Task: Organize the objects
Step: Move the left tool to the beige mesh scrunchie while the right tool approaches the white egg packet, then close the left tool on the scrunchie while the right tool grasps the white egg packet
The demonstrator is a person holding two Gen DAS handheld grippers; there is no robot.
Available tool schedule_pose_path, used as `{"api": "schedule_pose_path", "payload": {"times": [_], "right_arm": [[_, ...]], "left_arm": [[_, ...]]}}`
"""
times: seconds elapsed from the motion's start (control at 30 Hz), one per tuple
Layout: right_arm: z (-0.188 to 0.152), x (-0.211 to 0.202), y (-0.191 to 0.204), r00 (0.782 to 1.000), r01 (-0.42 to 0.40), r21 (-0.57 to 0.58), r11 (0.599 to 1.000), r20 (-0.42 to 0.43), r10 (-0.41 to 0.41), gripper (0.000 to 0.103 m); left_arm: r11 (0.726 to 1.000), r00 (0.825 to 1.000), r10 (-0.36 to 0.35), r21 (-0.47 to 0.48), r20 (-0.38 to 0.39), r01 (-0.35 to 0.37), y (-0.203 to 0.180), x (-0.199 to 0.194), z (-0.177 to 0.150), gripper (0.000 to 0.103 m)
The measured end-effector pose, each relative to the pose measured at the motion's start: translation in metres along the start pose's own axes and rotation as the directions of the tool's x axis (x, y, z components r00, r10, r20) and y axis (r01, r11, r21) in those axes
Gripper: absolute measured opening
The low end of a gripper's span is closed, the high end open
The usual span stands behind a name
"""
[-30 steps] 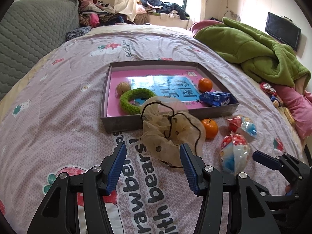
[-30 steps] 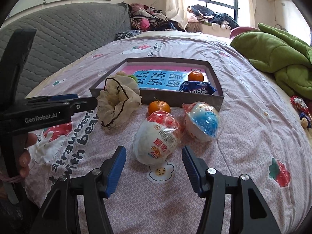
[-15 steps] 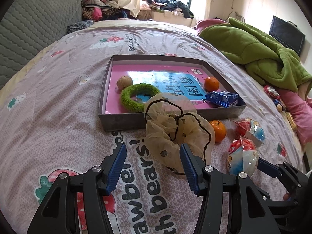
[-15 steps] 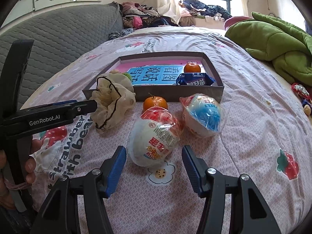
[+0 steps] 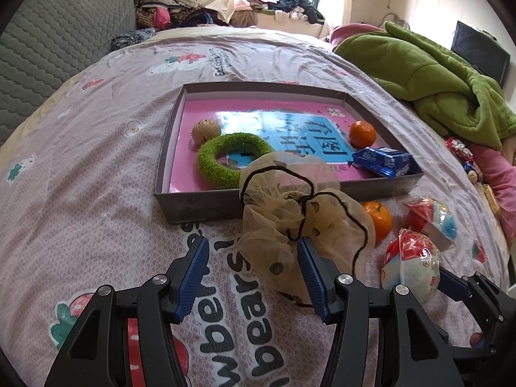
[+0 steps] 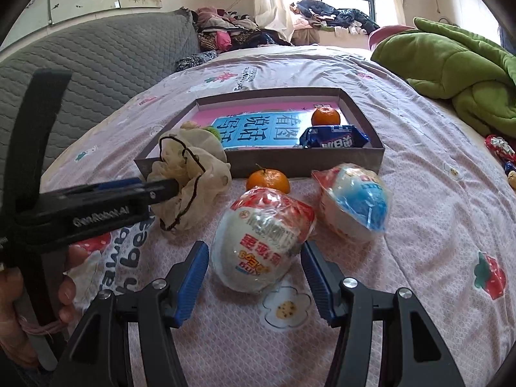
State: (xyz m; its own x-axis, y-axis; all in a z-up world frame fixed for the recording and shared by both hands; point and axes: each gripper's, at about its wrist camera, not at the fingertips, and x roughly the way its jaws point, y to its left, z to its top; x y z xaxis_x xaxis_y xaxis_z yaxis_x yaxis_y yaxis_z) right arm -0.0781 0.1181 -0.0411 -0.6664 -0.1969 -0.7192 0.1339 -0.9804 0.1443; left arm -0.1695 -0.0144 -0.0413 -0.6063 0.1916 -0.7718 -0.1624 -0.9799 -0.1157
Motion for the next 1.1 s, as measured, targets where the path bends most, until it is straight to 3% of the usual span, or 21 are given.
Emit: {"api": "schedule_pose_path", "payload": {"times": [0.4, 0.77, 0.8, 0.93, 1.1], "right_arm": [[0.008, 0.011, -0.005, 1.0, -0.016, 0.038, 0.999, 0.009, 0.015, 0.053], [0.009, 0.0, 0.007, 0.998, -0.04, -0.033, 0.999, 0.052, 0.042, 0.053], [0.008, -0.001, 0.007, 0.998, -0.04, -0.036, 0.999, 0.054, 0.041, 0.053], [0.007, -0.002, 0.007, 0.998, -0.044, -0.049, 0.998, 0.052, 0.046, 0.053], [0.006, -0.003, 0.006, 0.997, -0.047, -0.057, 0.997, 0.052, 0.05, 0.053]], "left_arm": [[1.0, 1.0, 0.004, 0.014, -0.013, -0.004, -0.003, 0.016, 0.005, 0.059], [0.999, 0.999, -0.024, -0.023, -0.031, 0.023, 0.004, 0.027, 0.005, 0.058], [0.999, 0.999, -0.026, -0.025, -0.029, 0.026, 0.005, 0.027, 0.005, 0.056], [0.999, 0.999, -0.032, -0.032, -0.027, 0.031, 0.006, 0.025, 0.004, 0.033], [0.999, 0.999, -0.035, -0.027, -0.017, 0.035, 0.004, 0.019, 0.003, 0.022]]}}
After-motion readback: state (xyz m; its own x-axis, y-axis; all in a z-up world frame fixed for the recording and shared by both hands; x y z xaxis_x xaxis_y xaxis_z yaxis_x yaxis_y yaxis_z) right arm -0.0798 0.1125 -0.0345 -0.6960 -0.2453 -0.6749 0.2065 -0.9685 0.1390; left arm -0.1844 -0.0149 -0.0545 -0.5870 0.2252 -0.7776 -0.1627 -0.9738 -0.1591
